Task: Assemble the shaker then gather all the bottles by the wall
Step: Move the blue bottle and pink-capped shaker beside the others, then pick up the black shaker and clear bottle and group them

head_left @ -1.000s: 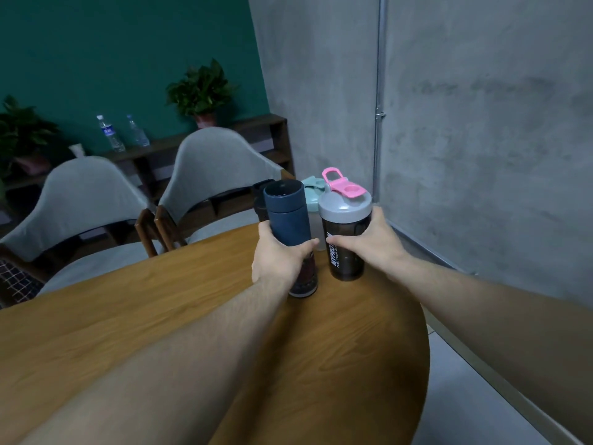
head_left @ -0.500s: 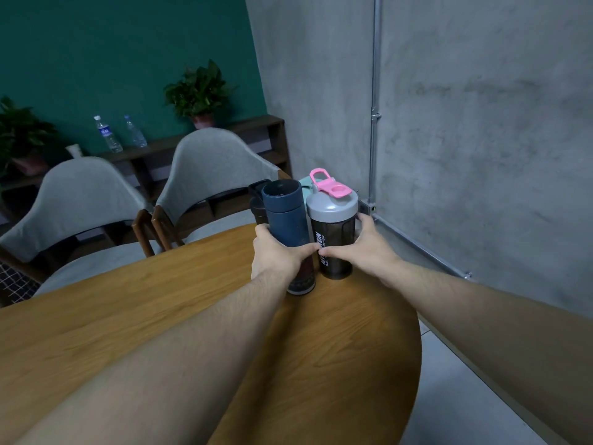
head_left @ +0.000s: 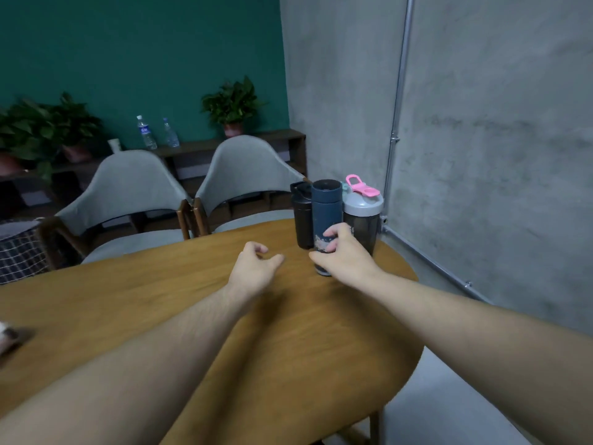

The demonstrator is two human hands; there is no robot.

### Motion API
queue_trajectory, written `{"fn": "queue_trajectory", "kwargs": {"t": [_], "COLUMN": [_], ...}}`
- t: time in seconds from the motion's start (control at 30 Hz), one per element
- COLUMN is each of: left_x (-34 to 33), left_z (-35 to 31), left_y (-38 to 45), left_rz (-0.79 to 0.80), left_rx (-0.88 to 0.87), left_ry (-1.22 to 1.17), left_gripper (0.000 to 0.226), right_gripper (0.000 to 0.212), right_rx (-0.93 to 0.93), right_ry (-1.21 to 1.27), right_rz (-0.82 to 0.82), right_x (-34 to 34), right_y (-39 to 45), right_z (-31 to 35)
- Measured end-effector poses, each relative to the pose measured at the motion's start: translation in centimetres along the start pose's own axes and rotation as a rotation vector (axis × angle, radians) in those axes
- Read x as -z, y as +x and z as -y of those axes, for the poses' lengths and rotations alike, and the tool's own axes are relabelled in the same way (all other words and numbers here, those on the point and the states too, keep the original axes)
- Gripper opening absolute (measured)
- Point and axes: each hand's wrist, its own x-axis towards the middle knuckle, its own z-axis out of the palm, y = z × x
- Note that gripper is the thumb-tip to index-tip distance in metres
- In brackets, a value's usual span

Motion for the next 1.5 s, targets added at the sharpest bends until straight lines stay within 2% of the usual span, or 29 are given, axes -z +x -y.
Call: {"fn": "queue_trajectory", "kwargs": {"t": [0.2, 0.47, 0.53, 0.63, 0.7, 0.8, 0.97, 1.1, 1.23, 1.3, 1.4, 1.5], "left_x": [10.6, 25.3, 28.7, 33.6, 36.7, 40.9, 46.0, 46.2, 45.8, 45.2, 44.7, 44.8], "left_z": [4.6, 11.9, 14.1, 17.1, 18.8, 21.4, 27.3, 27.5, 27.8, 28.3, 29.2, 29.9], "left_y": [-4.2, -7.9, -8.5, -9.4, -10.2, -11.0, -12.1, -14.3, -14.7, -14.5, -14.1, -13.5], "left_rz": [-0.034, -0.127, -0.19, -0.373, -0.476, -0.545, -0.634, -0.597, -0.529, -0.48, -0.444, -0.454], "left_rx": [-0.032, 0.074, 0.11, 0.209, 0.316, 0.491, 0.637, 0.739, 0.796, 0.807, 0.823, 0.837], "left_ry": [0.17, 0.657, 0.763, 0.828, 0.773, 0.693, 0.418, 0.157, 0.016, -0.077, -0.189, -0.271], "left_gripper": [0.027, 0.038, 0.041, 0.053, 0.065, 0.076, 0.108, 0.101, 0.11, 0.107, 0.1, 0.092], "right_gripper": [0.046, 0.059, 0.061, 0.062, 0.062, 0.068, 0.103, 0.113, 0.103, 0.096, 0.1, 0.08], "right_rx": [0.089, 0.113, 0.101, 0.046, 0.009, -0.059, -0.217, -0.311, -0.326, -0.327, -0.368, -0.393], "right_ry": [-0.006, -0.032, -0.032, 0.016, 0.019, 0.015, -0.012, -0.015, -0.001, 0.01, 0.018, 0.044], "right_rz": [0.155, 0.414, 0.488, 0.581, 0.627, 0.708, 0.824, 0.888, 0.94, 0.941, 0.915, 0.972], "right_x": [-7.2, -19.3, -22.4, -26.8, -29.7, -34.3, -40.5, -43.3, -45.3, -46.3, -47.7, -48.1], "right_y": [-2.7, -4.7, -5.1, -5.8, -6.4, -7.0, -8.2, -8.3, -8.4, -8.5, -8.2, -7.9], "right_z": [8.4, 17.9, 19.8, 22.7, 24.9, 27.6, 31.4, 32.8, 33.9, 34.1, 33.7, 33.2]}}
